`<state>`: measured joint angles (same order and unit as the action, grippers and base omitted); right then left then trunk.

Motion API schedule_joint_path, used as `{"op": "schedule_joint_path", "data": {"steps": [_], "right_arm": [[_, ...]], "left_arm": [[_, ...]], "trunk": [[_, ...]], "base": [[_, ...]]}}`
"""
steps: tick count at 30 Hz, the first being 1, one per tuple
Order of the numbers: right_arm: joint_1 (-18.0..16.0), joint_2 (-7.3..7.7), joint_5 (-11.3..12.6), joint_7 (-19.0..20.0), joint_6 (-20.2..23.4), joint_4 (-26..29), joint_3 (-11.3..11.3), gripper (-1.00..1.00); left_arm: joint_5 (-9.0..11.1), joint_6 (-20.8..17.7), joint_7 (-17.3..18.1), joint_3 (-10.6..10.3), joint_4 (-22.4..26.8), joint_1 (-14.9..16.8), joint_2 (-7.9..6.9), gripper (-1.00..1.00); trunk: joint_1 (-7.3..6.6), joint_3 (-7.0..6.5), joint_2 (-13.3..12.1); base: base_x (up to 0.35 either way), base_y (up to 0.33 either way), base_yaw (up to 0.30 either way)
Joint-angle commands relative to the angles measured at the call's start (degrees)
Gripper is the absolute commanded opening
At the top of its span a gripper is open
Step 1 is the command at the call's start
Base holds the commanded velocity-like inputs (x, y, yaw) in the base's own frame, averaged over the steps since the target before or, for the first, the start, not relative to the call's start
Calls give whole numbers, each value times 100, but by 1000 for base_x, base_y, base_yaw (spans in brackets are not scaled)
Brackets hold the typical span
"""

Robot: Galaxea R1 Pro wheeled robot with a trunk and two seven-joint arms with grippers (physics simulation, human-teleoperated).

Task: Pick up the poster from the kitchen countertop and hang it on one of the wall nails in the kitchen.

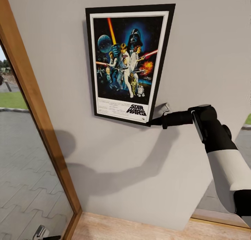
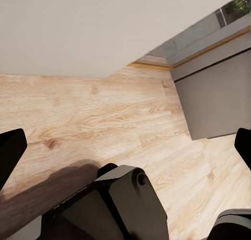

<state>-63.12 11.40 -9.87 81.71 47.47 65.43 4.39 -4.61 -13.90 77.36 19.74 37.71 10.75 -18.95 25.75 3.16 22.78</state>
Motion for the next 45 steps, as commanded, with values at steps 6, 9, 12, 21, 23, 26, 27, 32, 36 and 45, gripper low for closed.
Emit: {"op": "schedule_joint_path", "data": {"steps": [6,9,12,21,23,26,27,32,36,45], "right_arm": [[-7,2,-42,47,60,5,1,-100],[-7,2,-42,47,60,5,1,-100],[-7,2,-42,42,60,5,1,-100],[-7,2,-42,39,60,0,1,-100],[-7,2,-42,38,60,1,3,-100],[-7,2,-42,38,60,3,2,-100],[-7,2,-42,38,60,3,1,-100],[-7,2,-42,38,60,2,1,-100],[-7,2,-42,38,60,4,1,-100],[-7,2,-42,38,60,2,1,-100]], "left_arm": [[-49,-60,42,28,8,6,6,100],[-49,-60,37,29,8,6,6,100],[-49,-60,36,30,8,6,6,100],[-49,-60,34,30,8,6,6,100],[-49,-60,36,30,8,6,6,100],[-49,-60,40,27,8,6,6,100],[-49,-60,40,28,8,6,6,100],[-49,-60,41,29,8,6,6,100],[-49,-60,36,29,8,6,6,100],[-49,-60,38,29,8,6,6,100]], "trunk": [[4,14,13],[4,14,13],[4,14,13],[4,14,13],[4,14,13],[4,14,13],[4,14,13],[4,14,13],[4,14,13],[4,14,13]], "base": [[-6,-19,0],[-1,-5,0],[-1,-2,0],[0,0,0],[0,0,0],[0,0,0],[0,0,0],[0,0,0],[0,0,0],[0,-35,0]]}}
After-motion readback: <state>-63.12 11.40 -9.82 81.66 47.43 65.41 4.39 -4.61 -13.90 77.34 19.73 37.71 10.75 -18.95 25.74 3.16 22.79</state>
